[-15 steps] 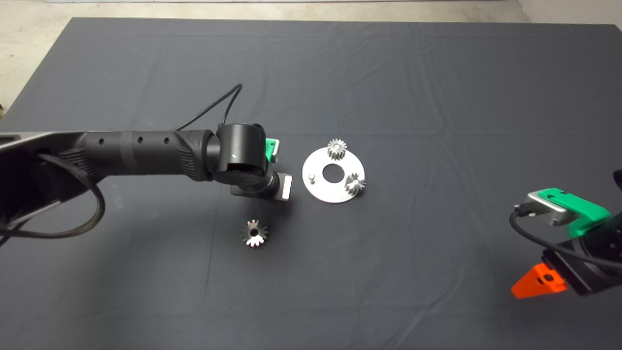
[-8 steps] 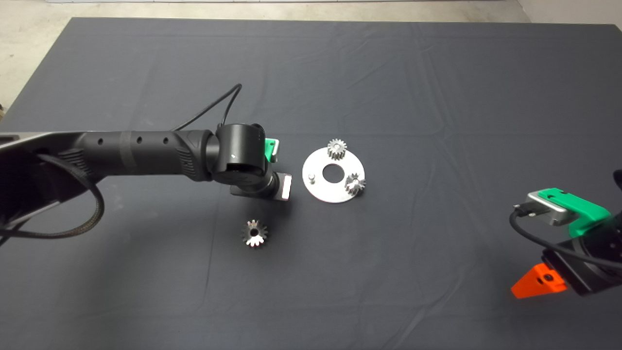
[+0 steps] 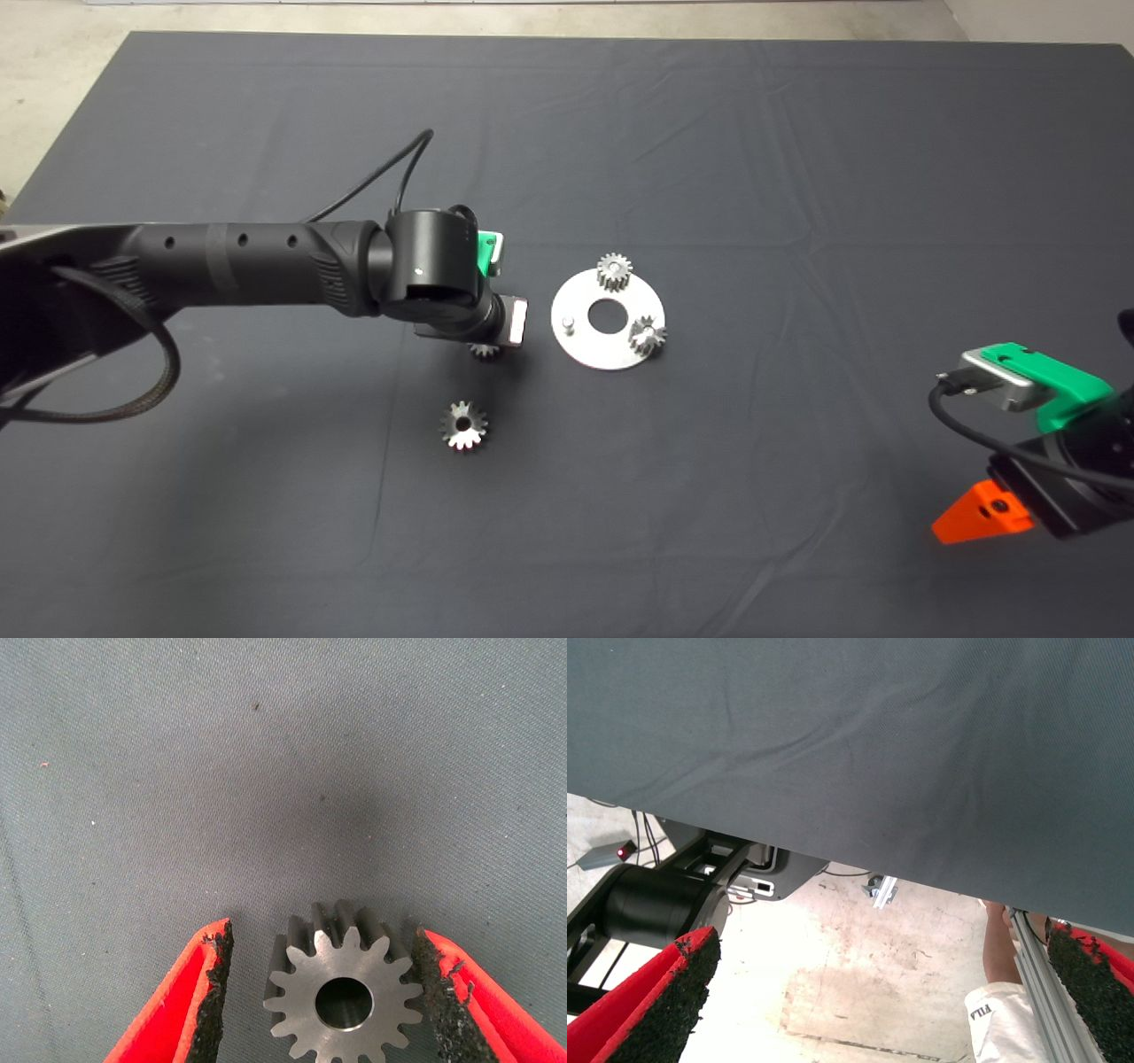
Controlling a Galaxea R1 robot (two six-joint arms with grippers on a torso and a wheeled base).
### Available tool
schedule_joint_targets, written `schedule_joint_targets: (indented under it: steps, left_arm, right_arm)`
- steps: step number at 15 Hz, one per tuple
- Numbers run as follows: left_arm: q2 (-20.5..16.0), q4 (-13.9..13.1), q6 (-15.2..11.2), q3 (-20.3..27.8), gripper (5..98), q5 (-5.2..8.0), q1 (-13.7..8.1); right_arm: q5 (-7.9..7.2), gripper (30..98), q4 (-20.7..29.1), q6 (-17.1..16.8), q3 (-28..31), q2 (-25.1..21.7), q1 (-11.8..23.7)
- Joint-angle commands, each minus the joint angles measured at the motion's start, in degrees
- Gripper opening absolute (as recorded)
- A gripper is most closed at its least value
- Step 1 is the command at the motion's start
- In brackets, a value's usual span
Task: Remove an incorrectly installed larger gear and replace it with the correct smaller gear
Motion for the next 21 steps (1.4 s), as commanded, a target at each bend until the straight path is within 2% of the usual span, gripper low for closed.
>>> schedule_joint_targets:
  steps: [1,5,9,18,21]
  left_arm:
    - [-0.32,0.36,-0.44,1.09,50.7,3.18,-0.9]
    - [-1.46,0.36,-1.66,2.84,50.7,3.18,-0.9]
    - [-1.99,0.36,-1.76,2.93,50.7,3.1,-0.81]
    - [-0.76,0.36,-1.8,2.4,50.7,3.1,-0.72]
    - [0.89,0.36,-1.84,2.23,50.7,3.1,-0.63]
  right_arm:
    - [-5.89,97.8,2.24,-0.16,0.4,-0.2,1.19]
    - [-5.89,97.8,2.24,-0.16,0.4,-0.12,1.19]
    - [-5.89,97.8,2.24,-0.16,0.4,-0.12,1.19]
    - [-5.89,97.8,2.24,-0.16,0.4,-0.12,1.19]
    - [-5.89,97.8,2.24,-0.16,0.38,-0.03,1.19]
